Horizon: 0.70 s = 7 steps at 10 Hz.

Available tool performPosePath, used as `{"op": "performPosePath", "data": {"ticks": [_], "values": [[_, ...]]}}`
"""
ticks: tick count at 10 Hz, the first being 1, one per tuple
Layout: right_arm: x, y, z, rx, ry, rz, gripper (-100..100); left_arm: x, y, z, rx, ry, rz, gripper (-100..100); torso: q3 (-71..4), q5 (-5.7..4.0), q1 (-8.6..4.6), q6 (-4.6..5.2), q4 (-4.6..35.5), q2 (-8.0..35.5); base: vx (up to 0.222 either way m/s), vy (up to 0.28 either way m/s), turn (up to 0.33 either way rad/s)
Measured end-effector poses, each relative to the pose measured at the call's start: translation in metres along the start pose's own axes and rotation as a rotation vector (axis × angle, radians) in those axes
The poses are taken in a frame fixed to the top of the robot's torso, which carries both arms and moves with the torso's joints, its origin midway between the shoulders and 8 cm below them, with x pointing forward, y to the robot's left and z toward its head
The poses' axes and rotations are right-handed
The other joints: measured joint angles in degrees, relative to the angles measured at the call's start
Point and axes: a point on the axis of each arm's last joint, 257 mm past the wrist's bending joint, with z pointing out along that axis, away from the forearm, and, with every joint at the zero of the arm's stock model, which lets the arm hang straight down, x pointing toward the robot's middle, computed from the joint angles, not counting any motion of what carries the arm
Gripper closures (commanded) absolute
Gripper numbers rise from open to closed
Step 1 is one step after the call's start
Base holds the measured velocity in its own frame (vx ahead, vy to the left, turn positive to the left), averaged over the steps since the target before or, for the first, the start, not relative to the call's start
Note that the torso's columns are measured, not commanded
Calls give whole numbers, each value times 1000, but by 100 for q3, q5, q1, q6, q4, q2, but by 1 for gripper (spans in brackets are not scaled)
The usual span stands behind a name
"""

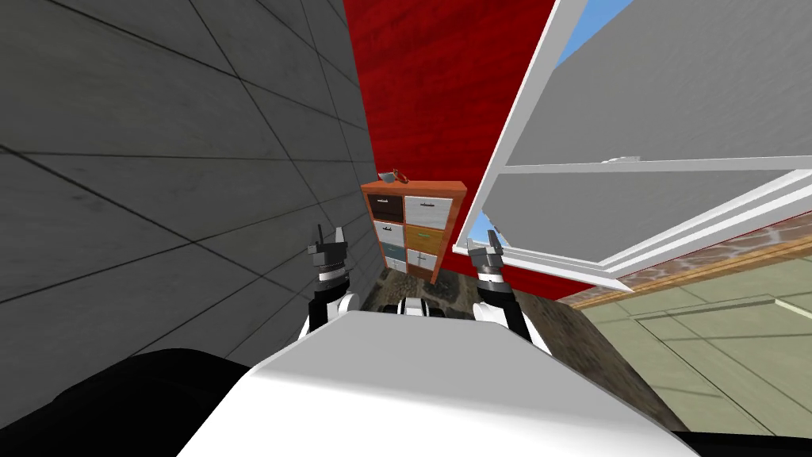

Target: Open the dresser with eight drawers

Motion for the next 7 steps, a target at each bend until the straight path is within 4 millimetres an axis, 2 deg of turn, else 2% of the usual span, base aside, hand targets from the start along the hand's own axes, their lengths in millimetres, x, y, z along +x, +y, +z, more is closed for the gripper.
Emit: {"op": "performPosePath", "data": {"ticks": [7], "values": [[-8, -5, -8, -17, 26, 188, -100, 0, 0, 0, 0, 0, 0, 0, -1, 0, 1, -4, 0, -2, 11, 3, 120]]}}
